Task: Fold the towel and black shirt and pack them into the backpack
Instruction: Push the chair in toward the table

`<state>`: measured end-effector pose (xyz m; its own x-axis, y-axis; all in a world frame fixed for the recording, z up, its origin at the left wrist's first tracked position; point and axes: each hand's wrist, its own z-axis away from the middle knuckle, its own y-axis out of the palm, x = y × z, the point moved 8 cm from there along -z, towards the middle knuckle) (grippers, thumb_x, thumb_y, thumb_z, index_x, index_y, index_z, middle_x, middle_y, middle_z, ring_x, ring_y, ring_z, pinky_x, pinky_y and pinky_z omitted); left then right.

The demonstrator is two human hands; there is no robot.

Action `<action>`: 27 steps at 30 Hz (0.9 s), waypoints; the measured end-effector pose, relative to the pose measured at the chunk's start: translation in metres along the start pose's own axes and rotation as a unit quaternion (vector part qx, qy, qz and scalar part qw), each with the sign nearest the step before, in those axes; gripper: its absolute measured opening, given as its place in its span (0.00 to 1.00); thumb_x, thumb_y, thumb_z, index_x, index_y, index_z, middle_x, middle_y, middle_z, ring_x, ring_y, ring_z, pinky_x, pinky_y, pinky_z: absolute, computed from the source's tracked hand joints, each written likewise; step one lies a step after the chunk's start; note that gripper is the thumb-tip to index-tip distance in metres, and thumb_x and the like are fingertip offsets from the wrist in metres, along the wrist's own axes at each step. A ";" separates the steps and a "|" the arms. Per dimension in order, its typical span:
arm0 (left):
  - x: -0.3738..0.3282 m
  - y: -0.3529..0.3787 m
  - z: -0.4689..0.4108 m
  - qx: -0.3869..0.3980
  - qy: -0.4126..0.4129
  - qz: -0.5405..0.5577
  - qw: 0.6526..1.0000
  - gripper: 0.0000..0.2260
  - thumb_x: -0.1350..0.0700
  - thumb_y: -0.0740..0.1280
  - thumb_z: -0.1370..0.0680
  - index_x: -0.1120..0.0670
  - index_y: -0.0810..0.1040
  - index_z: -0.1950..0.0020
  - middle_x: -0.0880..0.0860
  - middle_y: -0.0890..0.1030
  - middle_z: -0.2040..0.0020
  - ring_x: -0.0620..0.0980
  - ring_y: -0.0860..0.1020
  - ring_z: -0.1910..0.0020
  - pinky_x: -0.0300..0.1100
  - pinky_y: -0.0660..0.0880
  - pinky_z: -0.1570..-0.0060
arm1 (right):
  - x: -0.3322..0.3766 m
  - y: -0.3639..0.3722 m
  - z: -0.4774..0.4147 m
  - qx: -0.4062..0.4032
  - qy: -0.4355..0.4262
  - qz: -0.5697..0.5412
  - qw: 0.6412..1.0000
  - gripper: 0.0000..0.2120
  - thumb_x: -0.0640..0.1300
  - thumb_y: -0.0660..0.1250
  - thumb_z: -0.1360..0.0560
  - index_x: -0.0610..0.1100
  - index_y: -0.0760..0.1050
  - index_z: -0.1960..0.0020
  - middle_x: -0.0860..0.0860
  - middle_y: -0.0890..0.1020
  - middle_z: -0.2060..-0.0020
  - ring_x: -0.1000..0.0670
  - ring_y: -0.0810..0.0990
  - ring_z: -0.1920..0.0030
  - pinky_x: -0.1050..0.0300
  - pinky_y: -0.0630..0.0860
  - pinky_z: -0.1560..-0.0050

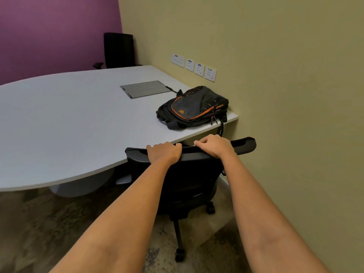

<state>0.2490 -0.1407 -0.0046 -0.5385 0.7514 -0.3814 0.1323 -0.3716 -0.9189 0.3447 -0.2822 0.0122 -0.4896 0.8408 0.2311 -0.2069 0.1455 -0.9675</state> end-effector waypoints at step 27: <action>-0.065 0.019 -0.071 -0.064 -0.112 -0.012 0.992 0.22 0.46 0.47 0.20 0.55 0.75 0.57 0.53 0.77 0.59 0.53 0.73 0.58 0.51 0.62 0.38 | -0.053 -0.029 -0.110 -0.008 -0.142 -0.029 0.989 0.17 0.58 0.57 0.25 0.51 0.80 0.62 0.49 0.81 0.62 0.44 0.79 0.56 0.53 0.73 0.57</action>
<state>0.3451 -0.1580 -0.0047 -0.7126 0.6132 -0.3410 0.2148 -0.2719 -0.9380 0.4702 -0.2738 0.0162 -0.6961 0.6505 0.3038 -0.2290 0.1998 -0.9527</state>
